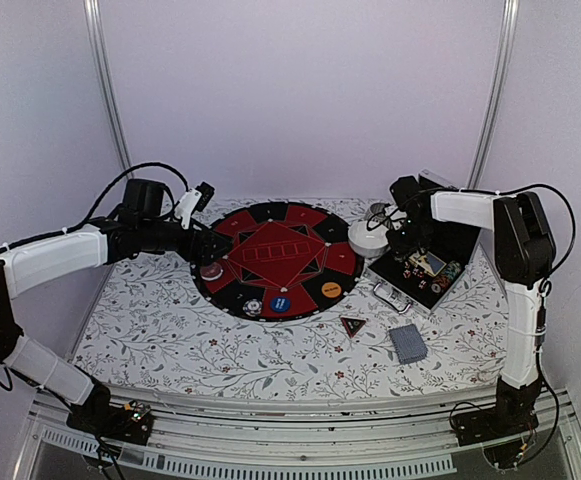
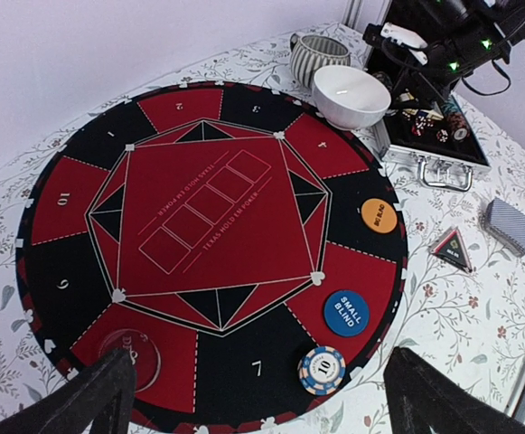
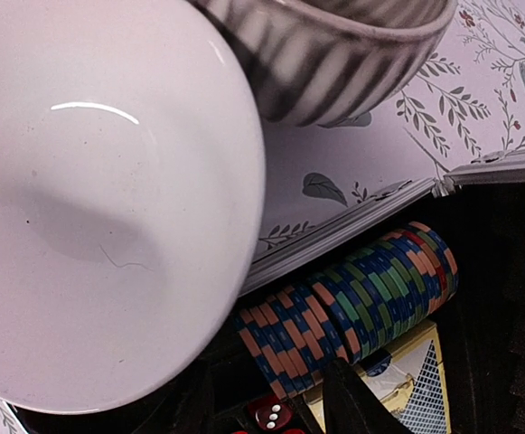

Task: Distribute texas hold em gaming equipment
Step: Pick up the pile of poker chips from the chip case.

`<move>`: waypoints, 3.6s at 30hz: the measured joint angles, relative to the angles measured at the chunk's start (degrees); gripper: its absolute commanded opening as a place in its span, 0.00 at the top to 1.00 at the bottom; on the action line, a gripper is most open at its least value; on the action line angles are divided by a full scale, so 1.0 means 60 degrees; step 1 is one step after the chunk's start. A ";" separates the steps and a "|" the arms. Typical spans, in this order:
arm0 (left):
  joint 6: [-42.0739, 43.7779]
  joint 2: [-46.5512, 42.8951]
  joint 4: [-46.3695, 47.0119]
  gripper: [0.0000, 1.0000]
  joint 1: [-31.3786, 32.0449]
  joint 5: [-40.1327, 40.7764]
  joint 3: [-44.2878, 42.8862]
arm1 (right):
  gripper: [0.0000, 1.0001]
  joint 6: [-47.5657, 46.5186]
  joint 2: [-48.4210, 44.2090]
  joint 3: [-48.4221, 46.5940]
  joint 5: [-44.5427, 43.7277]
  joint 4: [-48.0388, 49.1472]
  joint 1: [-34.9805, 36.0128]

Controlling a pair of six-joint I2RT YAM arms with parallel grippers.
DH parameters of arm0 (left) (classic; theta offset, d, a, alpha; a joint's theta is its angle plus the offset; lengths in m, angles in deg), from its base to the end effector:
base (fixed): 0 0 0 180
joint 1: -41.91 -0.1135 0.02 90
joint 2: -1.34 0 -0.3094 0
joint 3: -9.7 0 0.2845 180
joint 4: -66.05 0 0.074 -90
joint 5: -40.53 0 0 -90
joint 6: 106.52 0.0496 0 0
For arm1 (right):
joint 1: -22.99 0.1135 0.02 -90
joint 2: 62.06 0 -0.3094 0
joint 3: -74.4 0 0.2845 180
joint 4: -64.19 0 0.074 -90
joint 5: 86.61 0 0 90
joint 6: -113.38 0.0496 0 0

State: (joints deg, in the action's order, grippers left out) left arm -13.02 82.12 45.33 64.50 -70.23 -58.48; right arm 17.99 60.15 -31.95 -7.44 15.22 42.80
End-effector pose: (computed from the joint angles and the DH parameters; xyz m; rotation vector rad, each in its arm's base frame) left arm 0.3152 -0.1502 0.2907 0.6941 2.0523 -0.5823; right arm 0.4837 0.1643 0.1865 -0.5288 2.6255 -0.1768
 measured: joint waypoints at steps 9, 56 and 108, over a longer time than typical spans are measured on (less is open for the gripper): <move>-0.0025 0.0000 0.0000 0.02 -0.0015 -0.0080 -0.0004 | 0.60 -0.0084 -0.0076 0.0186 0.0408 0.0164 -0.0175; -0.0084 0.0062 -0.0033 0.02 -0.0062 -0.0299 -0.0018 | 0.71 -0.1009 -0.0284 0.0579 0.1650 0.1009 -0.0495; -0.0131 0.0160 -0.0051 0.02 -0.0131 -0.0463 -0.0036 | 0.69 -0.1355 -0.0168 0.0488 0.1741 0.0506 -0.0270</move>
State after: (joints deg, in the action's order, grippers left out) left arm -13.80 83.08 45.03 63.71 -73.00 -58.70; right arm 9.86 59.15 -29.02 3.00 18.26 41.18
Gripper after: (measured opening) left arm 0.982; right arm 0.288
